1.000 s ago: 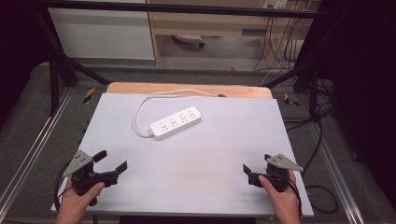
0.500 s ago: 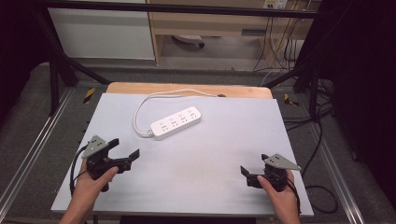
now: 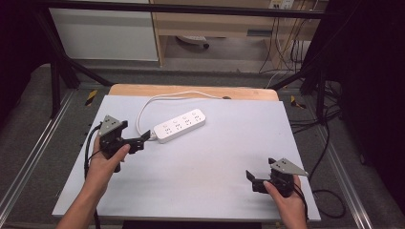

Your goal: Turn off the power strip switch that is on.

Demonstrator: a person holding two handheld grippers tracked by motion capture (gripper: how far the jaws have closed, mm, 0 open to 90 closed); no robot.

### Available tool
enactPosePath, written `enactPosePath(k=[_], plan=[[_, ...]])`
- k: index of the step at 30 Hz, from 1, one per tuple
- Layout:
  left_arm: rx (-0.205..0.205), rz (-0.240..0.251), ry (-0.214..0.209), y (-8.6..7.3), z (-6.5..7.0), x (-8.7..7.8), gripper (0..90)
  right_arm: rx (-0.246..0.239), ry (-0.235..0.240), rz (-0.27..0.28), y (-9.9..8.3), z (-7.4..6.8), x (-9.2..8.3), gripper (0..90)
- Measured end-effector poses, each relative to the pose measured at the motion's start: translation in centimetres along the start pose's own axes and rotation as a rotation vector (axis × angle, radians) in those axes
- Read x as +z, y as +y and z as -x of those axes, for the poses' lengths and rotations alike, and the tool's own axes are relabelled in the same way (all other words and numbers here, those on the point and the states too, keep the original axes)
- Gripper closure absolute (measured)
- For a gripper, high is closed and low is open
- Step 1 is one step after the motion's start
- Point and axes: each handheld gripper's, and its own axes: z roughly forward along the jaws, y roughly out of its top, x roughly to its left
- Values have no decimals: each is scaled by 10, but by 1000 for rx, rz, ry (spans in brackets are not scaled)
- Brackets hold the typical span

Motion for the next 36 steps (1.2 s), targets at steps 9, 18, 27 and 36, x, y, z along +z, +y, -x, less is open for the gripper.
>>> enactPosePath(k=[9,18,27,36], plan=[[-25,-26,29,10,11,22,51,-6,-11,-18,-2,-2,3,30],[-29,-50,13,11,15,42,58,-5,4,-23,-1,-5,6,33],[-58,-38,15,15,16,61,101,-5,7,-25,-1,-5,6,32],[22,11,7,30,36,58,85,-10,7,-37,-2,-5,7,32]])
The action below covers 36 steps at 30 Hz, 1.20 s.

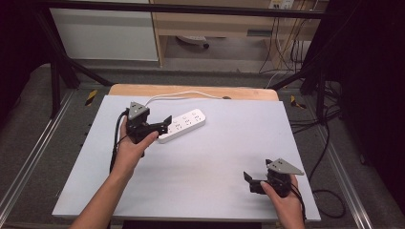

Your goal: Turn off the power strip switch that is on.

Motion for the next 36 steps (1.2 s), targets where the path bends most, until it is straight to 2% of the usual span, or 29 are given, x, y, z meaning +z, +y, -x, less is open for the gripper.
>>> enactPosePath(k=[3,6,8,10,11,13,15,21,23,29,34,36], plan=[[-32,-13,13,-2,-7,3,94,-5,-3,2,0,-1,0,33],[-27,-18,25,-3,-10,8,98,-17,-12,-15,0,-3,3,35],[11,-23,28,-3,-11,14,63,-28,-14,-25,-1,-6,3,33],[-11,-30,20,-2,-12,18,49,-32,-16,-30,-1,-7,4,33],[-17,-28,21,-1,-12,20,79,-28,-14,-35,-1,-8,5,33],[-11,-24,24,0,-10,24,86,-35,-16,-36,-2,-8,5,33],[-29,-19,10,0,-8,29,84,-30,-10,-36,-2,-7,5,40],[-28,-21,20,0,-3,33,84,-33,-3,-55,-3,-7,8,42],[-47,-11,7,1,-3,32,84,-32,1,-57,-3,-8,9,40],[-21,-8,7,5,-1,38,81,-27,5,-47,-2,-8,8,38],[-26,-12,19,4,-3,45,86,-18,2,-47,-3,-7,8,36],[-3,-8,16,4,-3,46,84,-14,4,-43,-2,-7,7,36]])
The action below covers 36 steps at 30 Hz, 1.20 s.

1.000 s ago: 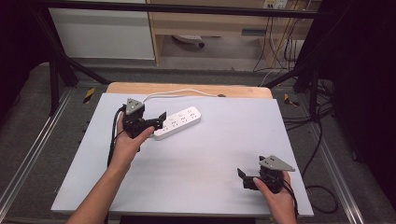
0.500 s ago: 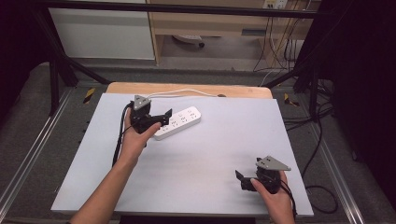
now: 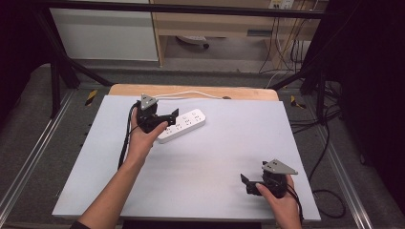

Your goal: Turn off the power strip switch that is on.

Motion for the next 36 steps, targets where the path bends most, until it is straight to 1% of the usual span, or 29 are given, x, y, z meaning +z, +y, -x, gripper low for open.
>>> enactPosePath(k=[1,3,4,7,8,10,12,15,17,20,23,26,27,29,32,33,34,36], plan=[[-3,-8,0,-1,1,1,83,4,1,4,0,0,0,36],[-4,-1,2,0,0,3,85,7,1,10,1,0,0,36],[-12,-2,7,0,1,3,84,6,-3,4,1,-1,0,38],[-4,5,9,0,1,6,85,9,-4,11,2,-1,0,39],[-3,1,11,0,1,7,85,9,-4,11,2,-1,0,39],[-13,-5,12,-1,-1,10,86,18,-3,8,2,-1,0,38],[-6,-12,20,-3,-2,13,91,17,-3,12,3,-2,0,39],[-13,-19,28,-4,-4,16,91,18,-6,14,3,-2,0,40],[-11,-24,34,-5,-4,18,97,21,-1,11,3,-2,0,40],[-23,-32,27,-7,-5,21,104,21,-1,12,3,-2,0,41],[-15,-43,28,-10,-4,26,115,23,6,14,3,-2,0,41],[-33,-43,25,-11,-5,31,117,24,8,14,4,-2,0,42],[-32,-43,22,-11,-5,32,120,26,11,14,4,-2,0,42],[-22,-48,23,-12,-5,35,135,24,13,16,4,-2,0,43],[-4,-40,28,-13,-5,37,166,26,17,13,4,-3,0,44],[5,-42,39,-14,-6,38,207,25,21,14,4,-3,0,44],[7,-45,45,-15,-6,39,207,25,21,14,4,-3,0,44],[-4,-45,52,-15,-8,40,256,26,19,15,4,-2,0,44]])
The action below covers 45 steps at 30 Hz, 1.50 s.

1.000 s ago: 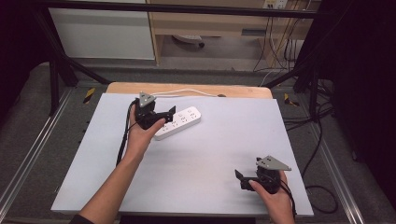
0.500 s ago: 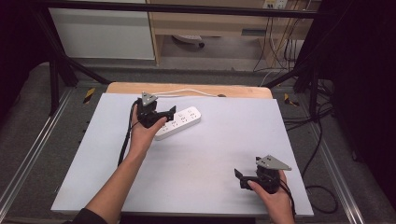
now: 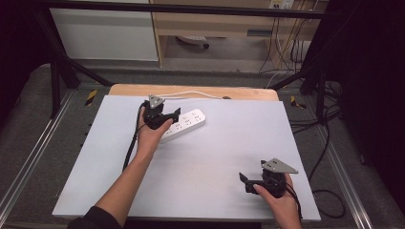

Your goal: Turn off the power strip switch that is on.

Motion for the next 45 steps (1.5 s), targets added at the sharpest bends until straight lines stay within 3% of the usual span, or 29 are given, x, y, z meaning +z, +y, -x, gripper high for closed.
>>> enactPosePath(k=[7,10,12,15,16,24,30,35,45], plan=[[1,-18,16,-3,-4,3,383,-1,3,-3,1,0,0,46],[-14,-29,7,-4,-5,5,444,-1,4,-2,1,0,1,47],[-11,-40,6,-5,-5,6,546,1,7,-3,1,-1,0,48],[-7,-64,0,-7,-6,8,594,0,4,-8,1,0,0,48],[-12,-69,-8,-8,-6,8,655,2,6,-9,0,0,0,49],[-18,-74,-39,-11,-6,12,780,7,12,-12,1,0,1,51],[-32,-99,-68,-15,-5,17,844,5,14,-18,1,0,2,51],[-20,-118,-74,-19,-5,21,900,9,15,-16,1,1,2,51],[-19,-149,-84,-24,-3,26,900,8,16,-15,1,1,1,53]])
